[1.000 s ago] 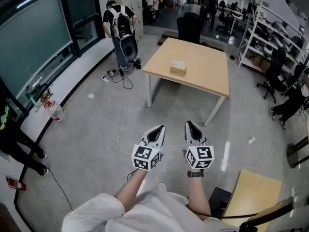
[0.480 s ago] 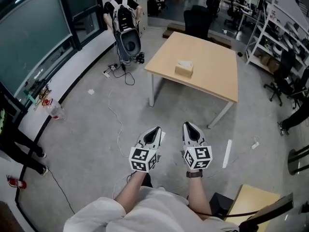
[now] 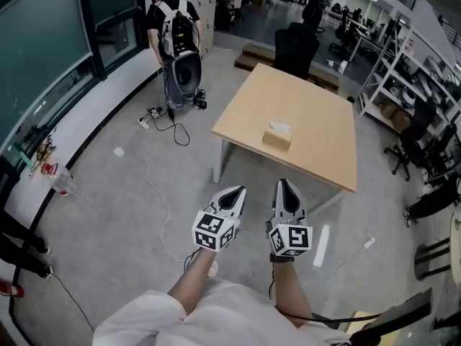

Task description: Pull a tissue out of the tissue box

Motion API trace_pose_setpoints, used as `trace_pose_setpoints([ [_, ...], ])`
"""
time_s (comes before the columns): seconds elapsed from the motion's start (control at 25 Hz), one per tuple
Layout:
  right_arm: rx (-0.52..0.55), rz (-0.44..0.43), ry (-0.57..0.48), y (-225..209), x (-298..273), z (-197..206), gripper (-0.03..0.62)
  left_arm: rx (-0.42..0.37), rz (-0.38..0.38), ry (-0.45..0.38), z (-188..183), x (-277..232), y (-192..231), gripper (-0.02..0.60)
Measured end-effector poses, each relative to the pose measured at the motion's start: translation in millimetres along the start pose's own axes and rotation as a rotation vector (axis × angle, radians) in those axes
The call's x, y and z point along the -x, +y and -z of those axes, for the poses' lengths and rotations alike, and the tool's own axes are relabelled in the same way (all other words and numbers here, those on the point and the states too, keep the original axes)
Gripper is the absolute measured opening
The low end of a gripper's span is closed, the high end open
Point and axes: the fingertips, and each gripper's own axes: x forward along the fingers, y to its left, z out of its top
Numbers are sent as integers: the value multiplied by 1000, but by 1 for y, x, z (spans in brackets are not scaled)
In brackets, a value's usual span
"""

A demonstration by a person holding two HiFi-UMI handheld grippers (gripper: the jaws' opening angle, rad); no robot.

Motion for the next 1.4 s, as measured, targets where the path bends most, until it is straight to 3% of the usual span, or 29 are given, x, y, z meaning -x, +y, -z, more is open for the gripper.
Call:
trace_pose_setpoints([
  [0.16, 19, 23, 56, 0, -69, 25, 3, -94, 4, 6, -20, -41, 52, 0],
  [0.4, 7, 15, 134, -32, -118, 67, 3, -20, 60, 70, 7, -129, 76, 0],
  [0.68, -80, 69, 107, -158, -219, 95, 3, -64, 73, 73, 6, -275, 103, 0],
  [1.04, -57, 96, 20, -345, -339, 68, 3, -142, 62, 11, -51, -466, 114, 0],
  [1.24, -134, 64, 64, -386, -382, 93, 3, -68, 15, 66, -33, -518, 125, 0],
  [1.4, -85, 12, 84, -373, -418, 104, 3, -120, 20, 90, -33, -546, 150, 0],
])
